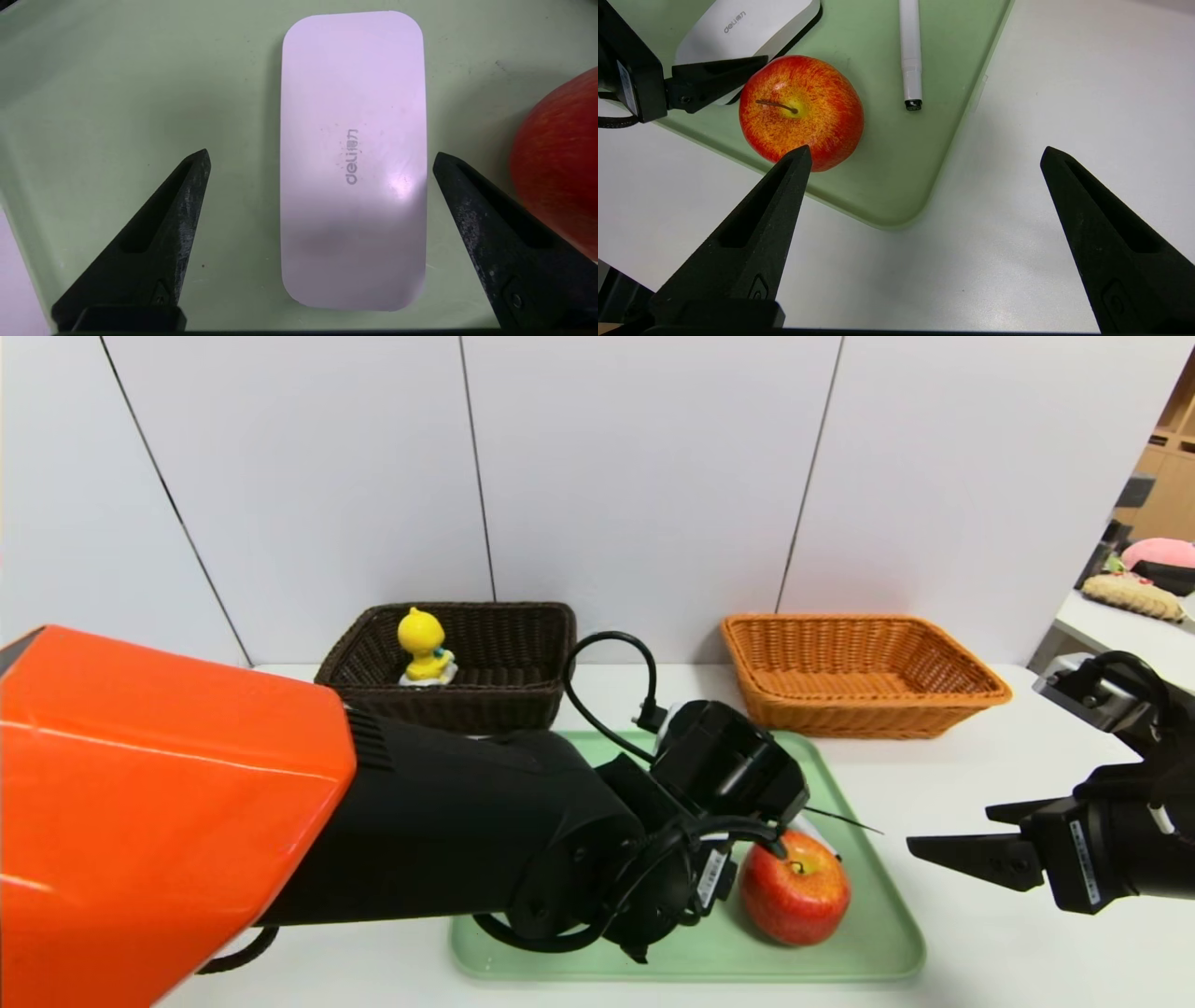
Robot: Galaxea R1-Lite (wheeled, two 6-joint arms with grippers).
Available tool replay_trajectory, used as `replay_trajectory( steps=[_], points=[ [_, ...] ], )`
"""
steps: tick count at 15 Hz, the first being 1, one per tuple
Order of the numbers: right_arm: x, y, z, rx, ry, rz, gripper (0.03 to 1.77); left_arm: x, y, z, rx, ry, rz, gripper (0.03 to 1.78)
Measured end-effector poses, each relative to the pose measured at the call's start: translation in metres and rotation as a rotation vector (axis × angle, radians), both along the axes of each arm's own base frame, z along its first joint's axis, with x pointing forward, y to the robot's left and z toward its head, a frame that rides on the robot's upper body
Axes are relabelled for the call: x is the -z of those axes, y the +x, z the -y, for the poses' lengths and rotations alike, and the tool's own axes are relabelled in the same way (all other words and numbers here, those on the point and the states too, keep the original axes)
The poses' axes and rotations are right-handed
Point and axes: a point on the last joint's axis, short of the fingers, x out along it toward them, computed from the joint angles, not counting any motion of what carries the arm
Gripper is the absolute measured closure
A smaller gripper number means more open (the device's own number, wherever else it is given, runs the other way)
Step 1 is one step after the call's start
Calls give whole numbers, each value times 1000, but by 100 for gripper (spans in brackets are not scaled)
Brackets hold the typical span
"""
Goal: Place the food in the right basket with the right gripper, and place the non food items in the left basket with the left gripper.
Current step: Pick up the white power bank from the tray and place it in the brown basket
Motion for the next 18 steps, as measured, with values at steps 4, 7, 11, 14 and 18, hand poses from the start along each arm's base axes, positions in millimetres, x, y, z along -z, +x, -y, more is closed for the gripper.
replay_trajectory(
  steps=[4,7,11,14,18],
  points=[
    [2,-1,0,0,-1,-6,10,-9,7,-1,-13,45,-28,12],
    [3,-2,0,0,-1,-8,10,-13,9,0,-21,81,-54,12],
    [3,-3,1,0,-1,-7,10,-16,12,3,-28,102,-77,12],
    [3,-3,1,1,-1,-7,10,-14,14,7,-37,99,-95,12],
    [3,-3,1,0,-1,-9,10,-12,16,12,-44,101,-123,12]
  ],
)
